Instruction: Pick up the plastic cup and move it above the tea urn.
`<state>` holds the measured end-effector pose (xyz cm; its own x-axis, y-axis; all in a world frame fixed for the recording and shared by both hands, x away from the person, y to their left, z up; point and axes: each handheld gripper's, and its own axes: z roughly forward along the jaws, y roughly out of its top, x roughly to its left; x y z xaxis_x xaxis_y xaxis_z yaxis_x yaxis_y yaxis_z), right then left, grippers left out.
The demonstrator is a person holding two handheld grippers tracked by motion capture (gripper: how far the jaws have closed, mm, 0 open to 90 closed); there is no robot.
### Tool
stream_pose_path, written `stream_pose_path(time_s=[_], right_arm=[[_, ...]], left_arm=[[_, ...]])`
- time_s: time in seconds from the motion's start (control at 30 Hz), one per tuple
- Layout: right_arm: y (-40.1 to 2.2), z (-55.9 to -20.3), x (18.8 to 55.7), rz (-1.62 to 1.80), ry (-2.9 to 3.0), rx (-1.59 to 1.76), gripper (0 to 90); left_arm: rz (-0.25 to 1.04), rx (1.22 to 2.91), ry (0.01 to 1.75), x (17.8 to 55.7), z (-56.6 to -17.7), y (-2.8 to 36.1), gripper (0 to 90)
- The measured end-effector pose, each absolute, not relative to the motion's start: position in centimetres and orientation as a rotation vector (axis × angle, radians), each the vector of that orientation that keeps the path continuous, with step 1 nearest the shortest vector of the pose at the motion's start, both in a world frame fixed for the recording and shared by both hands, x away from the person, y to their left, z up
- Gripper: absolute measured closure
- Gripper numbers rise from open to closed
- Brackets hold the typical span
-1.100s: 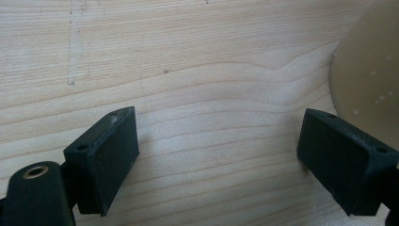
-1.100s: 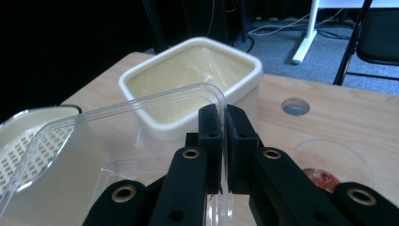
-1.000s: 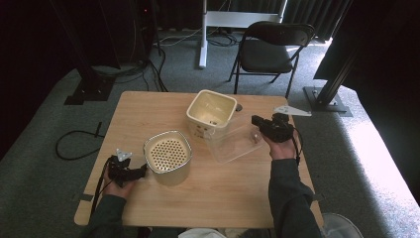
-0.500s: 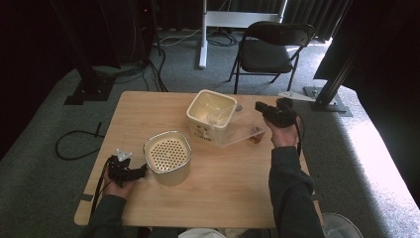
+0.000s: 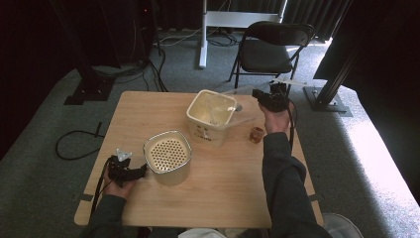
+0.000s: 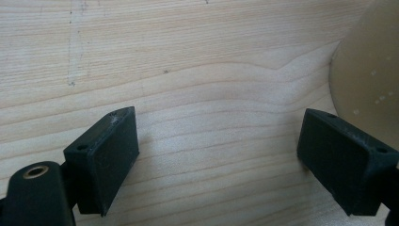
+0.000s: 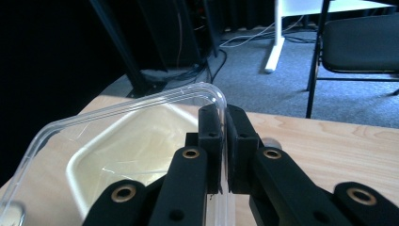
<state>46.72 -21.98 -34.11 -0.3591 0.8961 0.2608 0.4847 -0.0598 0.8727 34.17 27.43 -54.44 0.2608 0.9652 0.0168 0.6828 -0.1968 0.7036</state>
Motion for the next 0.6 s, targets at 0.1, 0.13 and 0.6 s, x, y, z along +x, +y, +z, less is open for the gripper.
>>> stream_pose_path(time_s=[0.1,0.13,0.6], right_arm=[[-21.5,-33.9,47.8,1.394,1.8,1.507,86.6],[-21.3,-33.9,48.2,1.391,1.793,1.512,86.6],[-19.5,-33.3,49.4,1.544,1.749,1.483,62.4]], left_arm=[[0.631,1.954,1.489,34.2,-54.5,27.4,13.7],[0.631,1.957,1.487,34.2,-54.4,27.4,13.6],[0.632,1.951,1.488,34.2,-54.5,27.4,13.7]])
